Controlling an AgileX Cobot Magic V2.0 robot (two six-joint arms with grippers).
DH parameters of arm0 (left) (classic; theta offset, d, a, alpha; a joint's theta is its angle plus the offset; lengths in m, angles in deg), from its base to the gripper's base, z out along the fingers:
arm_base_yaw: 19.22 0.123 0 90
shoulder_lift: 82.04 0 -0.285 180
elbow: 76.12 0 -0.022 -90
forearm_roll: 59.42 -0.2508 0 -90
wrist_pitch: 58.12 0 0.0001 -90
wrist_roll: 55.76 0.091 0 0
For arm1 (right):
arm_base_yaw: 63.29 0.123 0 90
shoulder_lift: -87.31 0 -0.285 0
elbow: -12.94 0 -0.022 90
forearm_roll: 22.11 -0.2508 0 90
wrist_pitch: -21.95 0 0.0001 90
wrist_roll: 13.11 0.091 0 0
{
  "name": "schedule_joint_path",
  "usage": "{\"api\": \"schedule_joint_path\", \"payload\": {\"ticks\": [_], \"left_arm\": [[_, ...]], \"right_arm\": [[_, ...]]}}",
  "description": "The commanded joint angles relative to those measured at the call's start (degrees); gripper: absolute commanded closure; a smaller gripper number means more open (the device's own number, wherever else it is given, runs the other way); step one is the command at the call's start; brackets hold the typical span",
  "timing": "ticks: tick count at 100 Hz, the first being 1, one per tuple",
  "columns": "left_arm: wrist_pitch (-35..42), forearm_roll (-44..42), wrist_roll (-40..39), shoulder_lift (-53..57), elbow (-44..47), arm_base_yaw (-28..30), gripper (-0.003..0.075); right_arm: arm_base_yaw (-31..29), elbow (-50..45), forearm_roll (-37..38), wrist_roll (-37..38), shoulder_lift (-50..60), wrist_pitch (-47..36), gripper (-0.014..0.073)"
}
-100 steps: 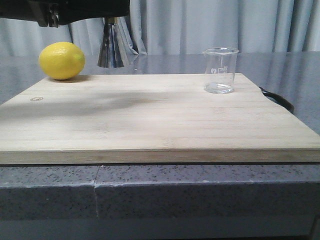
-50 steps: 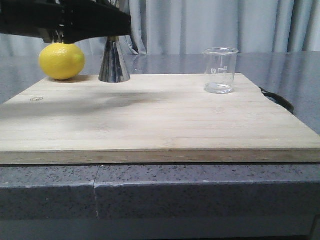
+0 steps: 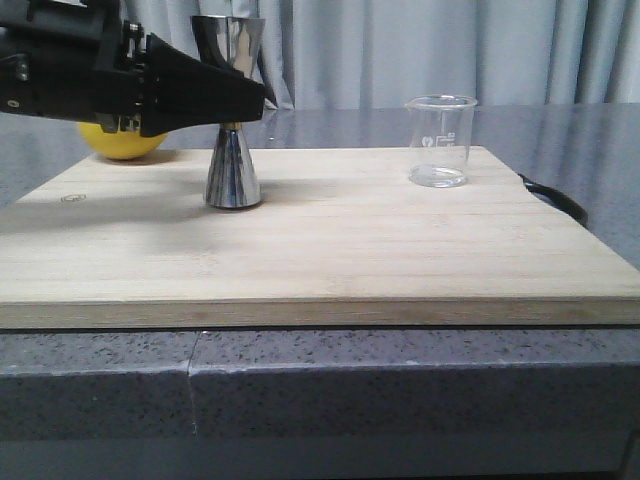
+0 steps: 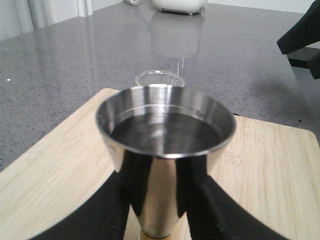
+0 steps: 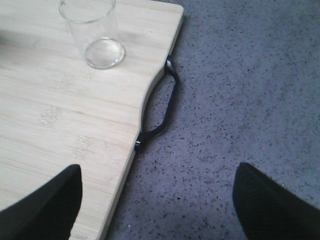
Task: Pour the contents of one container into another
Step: 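Lower the filled jigger onto the board with the left gripper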
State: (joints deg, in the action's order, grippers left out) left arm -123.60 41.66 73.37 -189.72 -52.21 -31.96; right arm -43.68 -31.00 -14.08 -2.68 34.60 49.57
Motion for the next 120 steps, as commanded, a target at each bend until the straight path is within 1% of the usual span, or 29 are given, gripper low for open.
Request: {"api": "schedule_joint_path", "payload": {"ticks": [1, 36, 45, 52, 59, 64, 71, 77, 84, 89, 103, 111, 120], "left_arm": [[-6.48, 5.68, 0.07, 1.75, -1.67, 0.29, 0.0491], [-6.34, 5.68, 0.32, 1.75, -1.67, 0.29, 0.0491], [-6.26, 5.68, 0.32, 1.75, -1.67, 0.29, 0.0479], [-6.26, 5.68, 0.32, 1.75, -1.67, 0.29, 0.0428], [-6.11, 5.68, 0.32, 1.75, -1.67, 0.29, 0.0342], [-6.11, 5.56, 0.32, 1.75, -1.67, 0.29, 0.0266], [-5.95, 4.88, 0.32, 1.85, -1.67, 0.29, 0.0185], [-5.08, 3.45, -0.41, 2.46, -1.67, 0.29, 0.0148], [-1.70, 0.34, -3.33, 4.20, -1.67, 0.29, 0.0141], [1.33, -2.55, -6.87, 5.96, -1.67, 0.29, 0.0141], [10.75, -12.72, -14.78, 12.60, -1.67, 0.29, 0.0141], [15.92, -20.75, -22.04, 16.63, -1.67, 0.29, 0.0141], [17.68, -30.82, -31.78, 21.40, -1.67, 0.29, 0.0141]], "right_arm": [[-0.17, 1.45, 0.78, -0.10, 0.55, -3.86, 0.0037], [-0.17, 1.45, 0.78, -0.10, 0.55, -3.86, 0.0037], [-0.17, 1.45, 0.78, -0.10, 0.55, -3.86, 0.0036], [-0.17, 1.45, 0.78, -0.10, 0.55, -3.86, 0.0037], [-0.17, 1.45, 0.78, -0.10, 0.55, -3.86, 0.0037], [-0.17, 1.45, 0.78, -0.10, 0.55, -3.86, 0.0037], [-0.17, 1.45, 0.78, -0.10, 0.55, -3.86, 0.0036], [-0.17, 1.45, 0.78, -0.10, 0.55, -3.86, 0.0036], [-0.17, 1.45, 0.78, -0.10, 0.55, -3.86, 0.0036], [-0.17, 1.45, 0.78, -0.10, 0.55, -3.86, 0.0037], [-0.17, 1.45, 0.78, -0.10, 0.55, -3.86, 0.0036], [-0.17, 1.45, 0.78, -0.10, 0.55, -3.75, 0.0037], [-0.17, 1.45, 0.78, -0.10, 0.55, -3.01, 0.0036]]}}
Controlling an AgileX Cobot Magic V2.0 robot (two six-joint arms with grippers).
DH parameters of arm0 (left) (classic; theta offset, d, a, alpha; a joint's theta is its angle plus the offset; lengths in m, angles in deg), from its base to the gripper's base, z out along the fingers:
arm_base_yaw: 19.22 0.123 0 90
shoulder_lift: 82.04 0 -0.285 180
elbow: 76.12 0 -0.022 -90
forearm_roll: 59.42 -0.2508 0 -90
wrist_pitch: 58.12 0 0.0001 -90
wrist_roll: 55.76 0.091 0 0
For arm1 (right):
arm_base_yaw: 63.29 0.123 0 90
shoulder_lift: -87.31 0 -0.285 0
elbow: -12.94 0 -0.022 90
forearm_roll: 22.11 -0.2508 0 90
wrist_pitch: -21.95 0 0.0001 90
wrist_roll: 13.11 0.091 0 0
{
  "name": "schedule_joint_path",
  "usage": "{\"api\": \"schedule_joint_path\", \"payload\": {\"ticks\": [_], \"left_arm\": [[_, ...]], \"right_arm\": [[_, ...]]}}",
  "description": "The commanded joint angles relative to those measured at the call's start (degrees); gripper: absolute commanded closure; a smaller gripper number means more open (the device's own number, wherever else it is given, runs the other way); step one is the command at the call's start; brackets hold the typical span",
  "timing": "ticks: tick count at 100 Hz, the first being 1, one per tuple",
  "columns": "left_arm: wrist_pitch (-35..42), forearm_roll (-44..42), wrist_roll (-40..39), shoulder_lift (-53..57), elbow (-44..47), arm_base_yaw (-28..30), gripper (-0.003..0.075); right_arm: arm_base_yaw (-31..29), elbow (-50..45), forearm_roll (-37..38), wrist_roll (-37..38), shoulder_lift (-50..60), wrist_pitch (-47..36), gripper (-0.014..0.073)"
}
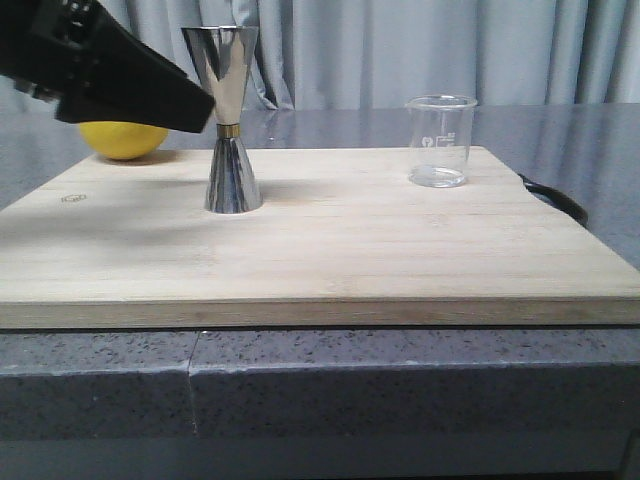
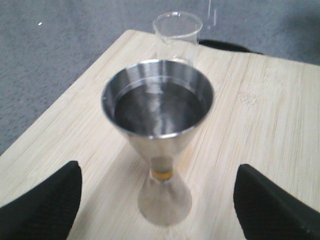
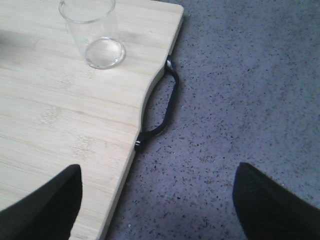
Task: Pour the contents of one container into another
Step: 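Lower the filled jigger onto the board with the left gripper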
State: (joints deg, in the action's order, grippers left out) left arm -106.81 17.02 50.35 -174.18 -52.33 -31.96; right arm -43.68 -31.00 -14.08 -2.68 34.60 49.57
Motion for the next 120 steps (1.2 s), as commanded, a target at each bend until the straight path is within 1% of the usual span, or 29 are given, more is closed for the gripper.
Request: {"api": "schedule_joint_path", "payload": {"ticks": [1, 15, 17, 18, 27, 30, 32, 42, 46, 49, 51, 56, 62, 68, 86, 98, 108, 115, 120], "left_arm": [[1.02, -6.94, -9.51, 6.59, -1.56, 0.29, 0.0141], [1.27, -21.92, -26.26, 13.98, -1.56, 0.29, 0.0141], [1.33, -24.88, -29.83, 15.12, -1.56, 0.29, 0.0141], [1.33, -24.88, -29.83, 15.51, -1.56, 0.29, 0.0141], [1.71, -36.18, -42.90, 20.64, -1.64, 0.29, 0.0141], [1.71, -40.03, -48.96, 22.26, -1.77, 0.29, 0.0141], [1.58, -43.11, -51.50, 23.39, -1.80, 0.29, 0.0141], [0.25, -59.58, -74.09, 28.35, -2.78, 0.29, 0.0141], [-0.76, -64.86, -81.41, 30.28, -3.10, 0.29, 0.0141], [-1.68, -69.58, -88.53, 31.47, -3.28, 0.29, 0.0141], [-2.43, -71.24, -92.52, 32.31, -3.49, 0.29, 0.0141], [-4.34, -76.44, -100.04, 34.09, -3.60, 0.29, 0.0141], [-6.88, -80.58, -106.11, 36.37, -3.60, 0.29, 0.0141], [-8.12, -81.81, -107.36, 38.18, -3.60, 0.29, 0.0141], [-8.97, -81.17, -108.64, 42.76, -3.60, 0.29, 0.0147], [-8.86, -81.17, -110.66, 44.38, -3.60, 0.29, 0.0169], [-8.64, -81.17, -110.64, 44.66, -3.60, 0.29, 0.0191], [-8.08, -81.17, -110.64, 44.66, -3.60, 0.29, 0.0223], [-7.48, -81.17, -110.64, 44.66, -3.60, 0.29, 0.0258]], "right_arm": [[-0.17, 1.45, 0.78, -0.10, 0.55, -3.00, 0.0037], [-0.17, 1.45, 0.64, -0.10, 0.55, -1.33, 0.0037], [-0.17, 1.45, 0.52, -0.10, 0.55, -1.05, 0.0036], [-0.17, 1.45, 0.34, -0.10, 0.55, -1.05, 0.0036], [-0.17, 2.14, 0.09, -0.10, 0.55, 1.03, 0.0037], [-0.17, 2.72, -0.08, -0.10, 0.55, 2.33, 0.0037], [-0.17, 3.27, -0.20, -0.10, 0.55, 3.48, 0.0037], [-0.17, 7.01, -0.18, -0.10, 0.55, 9.94, 0.0037], [-0.17, 8.38, -0.18, -0.10, 0.55, 11.86, 0.0037], [-0.17, 9.76, -0.18, -0.10, 0.55, 13.64, 0.0037], [-0.17, 10.30, -0.18, -0.10, 0.55, 14.36, 0.0037], [-0.17, 12.28, -0.18, -0.10, 0.55, 17.01, 0.0037], [-0.17, 13.97, -0.18, -0.10, 0.55, 18.52, 0.0037], [-0.17, 14.72, -0.18, -0.10, 0.60, 18.66, 0.0037], [-0.17, 14.76, -1.22, 0.28, 2.41, 18.32, 0.0037], [-0.17, 14.76, -1.45, 0.59, 4.90, 17.02, 0.0037], [-0.17, 14.76, -1.34, 0.59, 7.29, 15.37, 0.0040], [-0.17, 14.76, -0.20, 0.59, 8.68, 15.16, 0.0075], [-0.17, 14.76, 0.46, 0.59, 9.43, 15.10, 0.0144]]}}
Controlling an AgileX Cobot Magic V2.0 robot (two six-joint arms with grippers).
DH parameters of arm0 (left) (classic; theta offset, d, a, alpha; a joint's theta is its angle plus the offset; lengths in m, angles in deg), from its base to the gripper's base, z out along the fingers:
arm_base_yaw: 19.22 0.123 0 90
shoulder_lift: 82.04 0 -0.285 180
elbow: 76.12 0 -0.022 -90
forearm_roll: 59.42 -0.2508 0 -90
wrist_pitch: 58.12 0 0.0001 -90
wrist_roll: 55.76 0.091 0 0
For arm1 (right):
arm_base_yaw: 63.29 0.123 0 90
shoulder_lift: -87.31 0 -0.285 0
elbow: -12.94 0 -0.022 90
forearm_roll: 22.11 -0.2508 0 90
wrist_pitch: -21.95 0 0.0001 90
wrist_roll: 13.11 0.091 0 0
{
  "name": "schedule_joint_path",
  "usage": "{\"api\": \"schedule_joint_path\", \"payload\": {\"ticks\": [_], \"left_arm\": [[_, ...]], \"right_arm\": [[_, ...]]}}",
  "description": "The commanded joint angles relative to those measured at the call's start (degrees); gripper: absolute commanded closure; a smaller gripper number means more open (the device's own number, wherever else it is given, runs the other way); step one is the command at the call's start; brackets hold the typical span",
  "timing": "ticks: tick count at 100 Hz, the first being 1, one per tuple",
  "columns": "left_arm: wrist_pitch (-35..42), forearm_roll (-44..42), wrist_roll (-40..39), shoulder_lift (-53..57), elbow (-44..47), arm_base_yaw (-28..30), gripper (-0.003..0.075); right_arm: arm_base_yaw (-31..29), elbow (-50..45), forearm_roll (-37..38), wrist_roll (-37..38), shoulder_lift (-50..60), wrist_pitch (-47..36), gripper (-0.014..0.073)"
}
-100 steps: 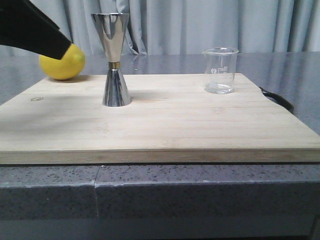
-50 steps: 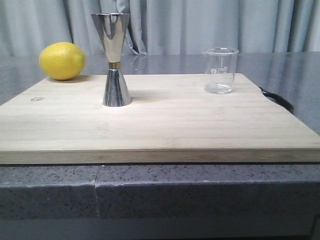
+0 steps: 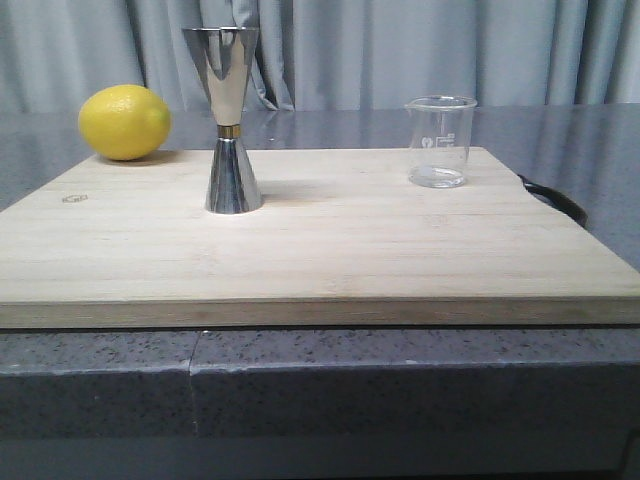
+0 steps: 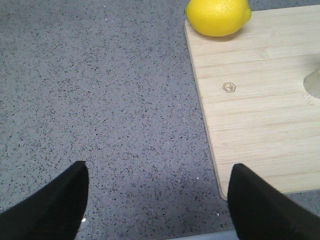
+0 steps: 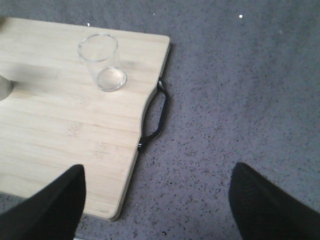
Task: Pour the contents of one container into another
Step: 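Lower the filled jigger onto the board with the left gripper, then open the left gripper and withdraw it from the jigger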
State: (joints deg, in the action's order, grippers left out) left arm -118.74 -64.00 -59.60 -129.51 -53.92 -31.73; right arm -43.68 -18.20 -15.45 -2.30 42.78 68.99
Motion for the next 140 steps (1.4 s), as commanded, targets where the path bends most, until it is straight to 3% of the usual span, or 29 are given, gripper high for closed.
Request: {"api": "schedule_joint_path", "payload": {"ticks": [1, 21, 40, 57, 118, 140], "left_arm": [[4.49, -0.15, -0.70, -0.01, -2.01, 0.07, 0.0264], [6.79, 0.34, -0.70, -0.01, -2.01, 0.07, 0.0460], [7.83, 0.49, -0.70, -0.01, -1.65, 0.07, 0.0634], [8.06, 0.49, -0.70, -0.37, -1.43, 0.07, 0.0741], [8.56, 0.49, -0.70, -0.37, -1.43, 0.07, 0.0739], [20.90, 1.02, -0.70, 8.35, 9.89, 2.15, 0.0739]], "right_arm": [[-0.17, 1.96, 1.81, 0.21, 1.44, -4.32, 0.0155], [-0.17, 1.96, 1.81, 0.21, 2.02, -4.32, 0.0487], [-0.17, 1.96, 1.81, 0.21, 2.02, -4.32, 0.0648], [-0.17, 1.83, 1.81, 0.21, 1.78, -4.62, 0.0661], [-0.17, 1.83, 1.81, 0.21, 1.80, -5.73, 0.0661], [-0.17, 1.83, 1.81, 0.21, 1.80, -5.73, 0.0661]]}}
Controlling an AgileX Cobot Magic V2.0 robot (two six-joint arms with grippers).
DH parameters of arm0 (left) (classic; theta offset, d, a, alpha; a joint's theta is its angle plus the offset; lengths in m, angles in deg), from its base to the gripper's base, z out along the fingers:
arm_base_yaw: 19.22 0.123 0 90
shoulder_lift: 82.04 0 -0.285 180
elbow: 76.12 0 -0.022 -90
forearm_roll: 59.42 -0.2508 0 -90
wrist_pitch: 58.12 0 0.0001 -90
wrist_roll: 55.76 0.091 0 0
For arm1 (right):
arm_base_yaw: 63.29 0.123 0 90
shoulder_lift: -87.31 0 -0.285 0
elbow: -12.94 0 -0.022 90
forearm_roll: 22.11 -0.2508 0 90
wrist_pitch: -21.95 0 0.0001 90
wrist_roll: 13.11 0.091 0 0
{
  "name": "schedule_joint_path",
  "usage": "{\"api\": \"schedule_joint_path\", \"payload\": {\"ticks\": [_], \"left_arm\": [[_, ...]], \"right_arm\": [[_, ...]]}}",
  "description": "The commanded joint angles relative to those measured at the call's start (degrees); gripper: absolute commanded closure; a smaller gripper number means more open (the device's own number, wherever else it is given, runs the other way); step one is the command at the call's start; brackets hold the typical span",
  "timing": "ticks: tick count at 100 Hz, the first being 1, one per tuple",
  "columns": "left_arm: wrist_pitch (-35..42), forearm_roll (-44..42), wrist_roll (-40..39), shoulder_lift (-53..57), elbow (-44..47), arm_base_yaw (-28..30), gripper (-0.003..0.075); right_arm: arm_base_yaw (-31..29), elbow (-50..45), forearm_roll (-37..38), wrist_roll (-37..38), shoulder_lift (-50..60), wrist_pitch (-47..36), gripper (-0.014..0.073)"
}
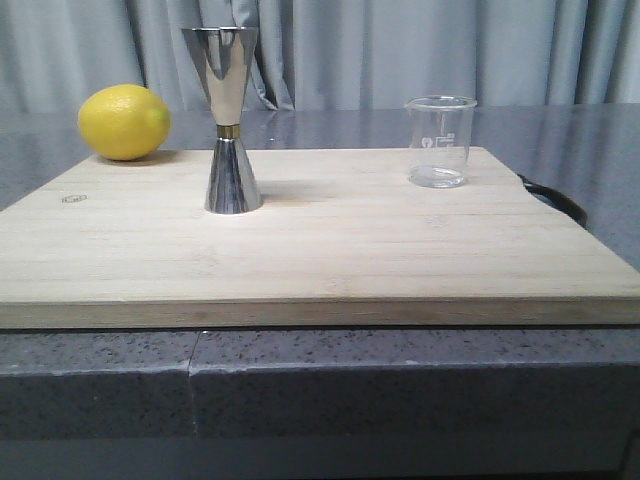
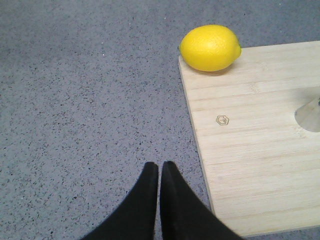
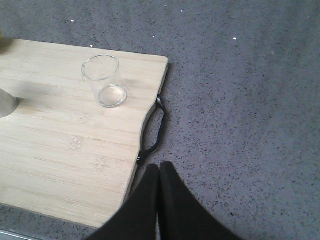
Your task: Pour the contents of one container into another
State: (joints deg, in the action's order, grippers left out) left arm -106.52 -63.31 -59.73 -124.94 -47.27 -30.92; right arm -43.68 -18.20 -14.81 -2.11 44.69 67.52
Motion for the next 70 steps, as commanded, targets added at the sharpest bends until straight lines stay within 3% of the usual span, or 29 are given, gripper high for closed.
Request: {"api": "schedule_joint_path", "payload": {"ticks": [1, 28, 58, 67, 70], "left_arm": [[9.15, 0.33, -0.57, 4.77, 3.77, 1.71, 0.0739], [30.24, 1.98, -0.57, 23.37, 27.61, 5.48, 0.0739], [54.78, 2.69, -0.57, 29.95, 46.03, 5.90, 0.0740], [59.11, 4.89, -0.57, 33.30, 49.11, 7.43, 0.0739], [56.64, 6.31, -0.57, 34.41, 48.92, 8.02, 0.0740]], "right_arm": [[-0.17, 1.83, 1.17, 0.02, -0.10, -4.26, 0.0661], [-0.17, 1.83, 1.17, 0.02, -0.10, -4.26, 0.0661], [-0.17, 1.83, 1.17, 0.02, -0.10, -4.26, 0.0661], [-0.17, 1.83, 1.17, 0.02, -0.10, -4.26, 0.0661], [-0.17, 1.83, 1.17, 0.02, -0.10, -4.26, 0.0661]]}}
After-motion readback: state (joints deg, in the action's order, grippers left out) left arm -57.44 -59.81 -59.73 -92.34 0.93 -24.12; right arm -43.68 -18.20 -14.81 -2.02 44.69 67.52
